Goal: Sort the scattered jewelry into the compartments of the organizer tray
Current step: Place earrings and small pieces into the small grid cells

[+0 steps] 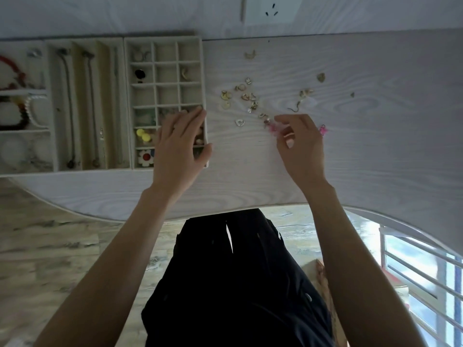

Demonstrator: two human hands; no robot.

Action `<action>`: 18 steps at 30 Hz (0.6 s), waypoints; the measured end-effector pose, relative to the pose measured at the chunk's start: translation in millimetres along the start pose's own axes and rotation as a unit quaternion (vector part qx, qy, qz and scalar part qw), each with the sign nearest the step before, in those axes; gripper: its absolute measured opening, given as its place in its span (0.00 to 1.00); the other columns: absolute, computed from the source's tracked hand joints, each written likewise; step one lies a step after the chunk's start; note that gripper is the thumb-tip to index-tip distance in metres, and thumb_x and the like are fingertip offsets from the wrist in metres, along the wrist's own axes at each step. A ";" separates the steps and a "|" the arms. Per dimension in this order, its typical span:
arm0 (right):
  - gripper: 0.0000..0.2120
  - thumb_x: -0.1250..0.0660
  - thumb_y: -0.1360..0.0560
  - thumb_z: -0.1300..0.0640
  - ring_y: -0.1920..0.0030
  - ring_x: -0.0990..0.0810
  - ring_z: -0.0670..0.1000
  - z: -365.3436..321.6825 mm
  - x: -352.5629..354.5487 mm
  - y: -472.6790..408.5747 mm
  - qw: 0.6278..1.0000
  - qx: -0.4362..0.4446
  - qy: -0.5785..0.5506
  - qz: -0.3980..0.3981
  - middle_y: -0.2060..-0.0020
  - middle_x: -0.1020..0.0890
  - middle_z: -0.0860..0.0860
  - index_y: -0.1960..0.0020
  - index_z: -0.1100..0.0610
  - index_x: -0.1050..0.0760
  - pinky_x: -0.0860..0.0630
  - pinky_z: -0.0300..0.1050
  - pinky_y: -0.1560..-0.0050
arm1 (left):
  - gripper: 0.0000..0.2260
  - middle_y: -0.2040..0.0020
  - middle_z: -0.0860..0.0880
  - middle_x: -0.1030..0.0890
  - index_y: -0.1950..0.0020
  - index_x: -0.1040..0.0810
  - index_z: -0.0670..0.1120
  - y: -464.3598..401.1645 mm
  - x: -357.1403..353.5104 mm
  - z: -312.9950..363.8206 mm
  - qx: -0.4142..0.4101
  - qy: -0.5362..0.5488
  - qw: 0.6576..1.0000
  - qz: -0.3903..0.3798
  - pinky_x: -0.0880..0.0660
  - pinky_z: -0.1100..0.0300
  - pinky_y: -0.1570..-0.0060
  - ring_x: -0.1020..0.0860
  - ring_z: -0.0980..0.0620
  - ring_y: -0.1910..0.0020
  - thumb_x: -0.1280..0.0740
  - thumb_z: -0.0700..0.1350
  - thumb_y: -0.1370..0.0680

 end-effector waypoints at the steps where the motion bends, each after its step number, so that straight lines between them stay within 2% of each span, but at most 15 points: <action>1: 0.15 0.35 0.31 0.71 0.63 0.23 0.45 2.4 3.2 2.9 1.000 -0.003 0.006 0.002 0.51 0.22 0.55 0.46 0.60 0.21 0.28 0.30 0.60 | 0.25 0.31 0.49 0.28 0.29 0.30 0.44 0.3 -0.2 0.3 0.000 0.000 1.000 0.000 0.38 0.50 0.33 0.36 0.47 0.33 0.37 0.53 0.24; 5: 0.12 0.28 0.30 0.61 0.62 0.27 0.46 16.3 5.6 5.9 0.996 -0.070 0.048 -0.007 0.53 0.22 0.54 0.47 0.59 0.21 0.31 0.39 0.59 | 0.25 0.31 0.48 0.28 0.29 0.30 0.43 0.4 0.0 3.0 0.001 0.006 1.000 0.006 0.36 0.49 0.32 0.34 0.45 0.34 0.37 0.51 0.24; 9: 0.09 0.29 0.28 0.58 0.58 0.24 0.54 17.1 -4.1 0.8 0.992 -0.088 0.083 -0.040 0.53 0.23 0.54 0.50 0.58 0.23 0.37 0.40 0.59 | 0.24 0.32 0.48 0.27 0.30 0.29 0.42 0.7 0.6 4.0 0.007 0.006 1.000 0.006 0.35 0.48 0.33 0.34 0.46 0.34 0.37 0.51 0.24; 12: 0.05 0.29 0.28 0.56 0.56 0.22 0.53 17.3 -3.9 -2.1 0.990 -0.096 0.077 -0.066 0.56 0.21 0.52 0.54 0.55 0.23 0.31 0.43 0.60 | 0.24 0.32 0.47 0.27 0.31 0.29 0.41 -0.5 4.2 7.0 0.011 0.006 1.000 0.012 0.35 0.48 0.33 0.34 0.46 0.34 0.35 0.49 0.24; 13: 0.04 0.29 0.28 0.55 0.58 0.22 0.50 15.8 -1.1 -2.3 0.991 -0.103 0.058 -0.068 0.59 0.20 0.50 0.57 0.54 0.23 0.28 0.43 0.59 | 0.23 0.34 0.46 0.26 0.32 0.28 0.40 -0.2 7.9 12.3 0.005 0.012 1.000 0.024 0.36 0.51 0.33 0.34 0.46 0.35 0.34 0.48 0.24; 15: 0.05 0.27 0.29 0.56 0.64 0.22 0.44 9.3 2.4 0.2 0.988 -0.133 -0.028 -0.074 0.64 0.19 0.48 0.59 0.53 0.23 0.27 0.36 0.59 | 0.17 0.40 0.45 0.23 0.38 0.26 0.40 2.2 16.4 29.5 -0.007 0.063 0.997 0.043 0.36 0.60 0.35 0.30 0.49 0.39 0.33 0.46 0.23; 16: 0.05 0.27 0.29 0.57 0.64 0.22 0.44 2.5 0.9 3.0 0.980 -0.150 -0.098 -0.081 0.65 0.19 0.48 0.57 0.53 0.23 0.27 0.34 0.59 | 0.14 0.43 0.47 0.22 0.40 0.25 0.40 4.4 17.7 39.0 -0.004 0.112 0.993 0.030 0.36 0.65 0.39 0.28 0.52 0.42 0.33 0.46 0.23; 18: 0.08 0.28 0.28 0.59 0.63 0.22 0.45 -17.4 -7.1 8.6 0.953 -0.165 -0.230 -0.103 0.65 0.19 0.50 0.50 0.52 0.22 0.27 0.34 0.57 | 0.11 0.48 0.51 0.21 0.42 0.25 0.43 10.8 14.6 55.7 0.028 0.233 0.972 -0.026 0.30 0.68 0.47 0.25 0.57 0.48 0.32 0.46 0.22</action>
Point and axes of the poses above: each hand's wrist, its own y-axis away from the middle knuckle, its own x-axis out of the back of the hand, z = x × y, the point moved 8 cm from there along -y, towards the middle knuckle
